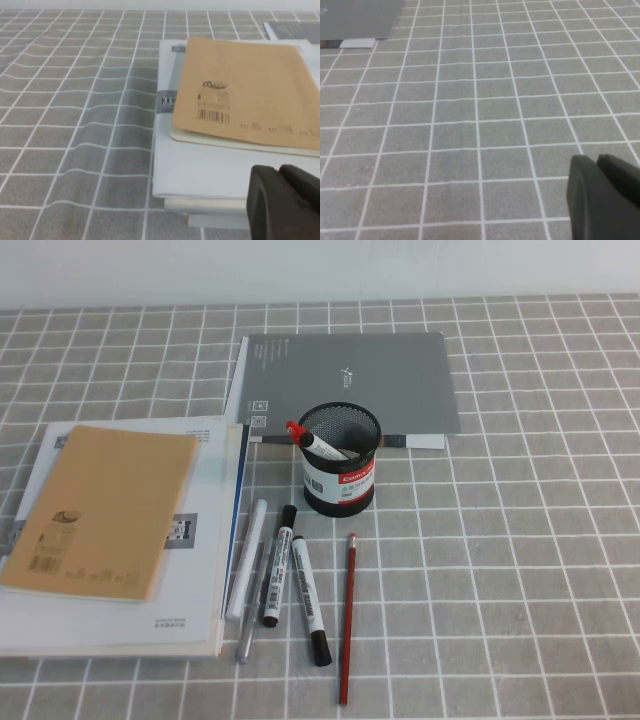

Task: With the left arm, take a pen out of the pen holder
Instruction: 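Take a marker out of the pen holder and lay it on the table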

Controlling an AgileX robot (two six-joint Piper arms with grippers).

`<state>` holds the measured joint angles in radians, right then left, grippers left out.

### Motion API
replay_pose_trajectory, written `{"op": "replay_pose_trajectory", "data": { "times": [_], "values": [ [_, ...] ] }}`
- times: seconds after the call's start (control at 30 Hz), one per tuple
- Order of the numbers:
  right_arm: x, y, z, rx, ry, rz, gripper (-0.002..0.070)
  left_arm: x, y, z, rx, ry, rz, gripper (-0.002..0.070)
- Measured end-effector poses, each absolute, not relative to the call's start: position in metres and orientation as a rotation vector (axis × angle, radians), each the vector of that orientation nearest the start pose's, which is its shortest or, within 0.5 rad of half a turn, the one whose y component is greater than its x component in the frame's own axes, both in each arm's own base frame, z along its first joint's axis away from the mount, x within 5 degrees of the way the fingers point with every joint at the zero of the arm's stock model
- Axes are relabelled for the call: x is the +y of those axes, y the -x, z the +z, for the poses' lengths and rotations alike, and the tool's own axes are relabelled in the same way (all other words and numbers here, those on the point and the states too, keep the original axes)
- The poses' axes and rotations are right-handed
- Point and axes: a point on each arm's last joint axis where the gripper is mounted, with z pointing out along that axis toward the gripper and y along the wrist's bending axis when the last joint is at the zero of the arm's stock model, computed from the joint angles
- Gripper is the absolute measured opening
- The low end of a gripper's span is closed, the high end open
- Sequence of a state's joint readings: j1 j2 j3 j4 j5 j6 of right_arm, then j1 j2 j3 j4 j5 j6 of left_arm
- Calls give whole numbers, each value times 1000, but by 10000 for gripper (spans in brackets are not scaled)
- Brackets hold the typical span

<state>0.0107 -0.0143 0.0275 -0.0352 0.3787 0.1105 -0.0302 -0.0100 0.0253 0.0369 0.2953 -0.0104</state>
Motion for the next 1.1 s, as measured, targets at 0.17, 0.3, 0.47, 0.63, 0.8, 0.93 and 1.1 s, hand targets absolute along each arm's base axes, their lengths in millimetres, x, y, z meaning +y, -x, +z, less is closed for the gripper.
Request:
{"op": "replay_pose_trajectory", "data": {
  "times": [0.17, 0.3, 0.47, 0.63, 0.8, 0.93, 1.1],
  "values": [
    [-1, -52, 171, 1874, -72, 49, -13, -1, -55, 179, 1792, -42, 6, -3],
    [-1, -52, 171, 1874, -72, 49, -13, -1, -55, 180, 1778, -33, -2, -3],
    [-1, -52, 171, 1874, -72, 49, -13, -1, -56, 185, 1717, 2, -35, -3],
    [-1, -52, 171, 1874, -72, 49, -13, -1, -56, 190, 1671, 12, -47, -3],
    [-1, -52, 171, 1874, -72, 49, -13, -1, -56, 191, 1657, 52, -85, -3],
    [-1, -52, 171, 1874, -72, 49, -13, -2, -57, 197, 1586, 177, -219, -3],
    [-1, -52, 171, 1874, -72, 49, -13, -2, -55, 215, 1364, 302, -414, -3]
  ]
}}
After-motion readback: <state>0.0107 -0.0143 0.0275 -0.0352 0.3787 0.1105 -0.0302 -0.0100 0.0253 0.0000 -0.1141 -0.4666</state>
